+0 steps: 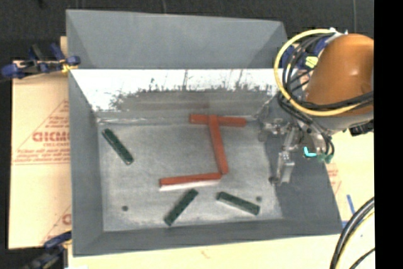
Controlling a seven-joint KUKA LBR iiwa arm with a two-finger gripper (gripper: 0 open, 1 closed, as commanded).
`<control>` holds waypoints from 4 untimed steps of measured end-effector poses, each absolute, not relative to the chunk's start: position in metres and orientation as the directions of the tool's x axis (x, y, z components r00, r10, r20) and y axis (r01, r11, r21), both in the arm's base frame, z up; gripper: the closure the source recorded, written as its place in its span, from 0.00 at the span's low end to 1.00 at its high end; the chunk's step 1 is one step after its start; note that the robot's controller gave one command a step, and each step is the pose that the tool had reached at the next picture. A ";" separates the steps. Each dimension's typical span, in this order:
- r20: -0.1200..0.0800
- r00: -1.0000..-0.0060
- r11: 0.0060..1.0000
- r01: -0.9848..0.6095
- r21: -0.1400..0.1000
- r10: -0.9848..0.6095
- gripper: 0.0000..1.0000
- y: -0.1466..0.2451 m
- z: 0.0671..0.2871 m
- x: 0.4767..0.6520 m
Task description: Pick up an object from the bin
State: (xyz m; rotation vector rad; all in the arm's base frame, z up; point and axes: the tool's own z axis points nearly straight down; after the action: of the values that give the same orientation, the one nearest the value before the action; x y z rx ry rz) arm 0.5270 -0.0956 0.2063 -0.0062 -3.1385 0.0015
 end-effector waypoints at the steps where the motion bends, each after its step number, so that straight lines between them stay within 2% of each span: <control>1: 0.000 -1.000 1.000 0.003 -0.001 0.003 0.00 -0.096 0.208 0.528; 2: -0.012 -0.990 0.990 -0.144 -0.005 -0.144 0.00 -0.101 0.187 0.544; 3: -0.007 -0.943 0.943 -0.331 -0.005 -0.331 0.00 -0.083 0.126 0.539; 4: -0.005 -0.978 0.978 -0.207 0.001 -0.207 0.00 -0.093 0.080 0.495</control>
Offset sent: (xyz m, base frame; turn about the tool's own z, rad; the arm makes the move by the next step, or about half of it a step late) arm 0.0535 -0.0247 -0.1062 -0.5530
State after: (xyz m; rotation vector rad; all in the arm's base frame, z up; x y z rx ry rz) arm 0.4948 -0.0931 0.0805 0.3282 -3.1297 -0.0021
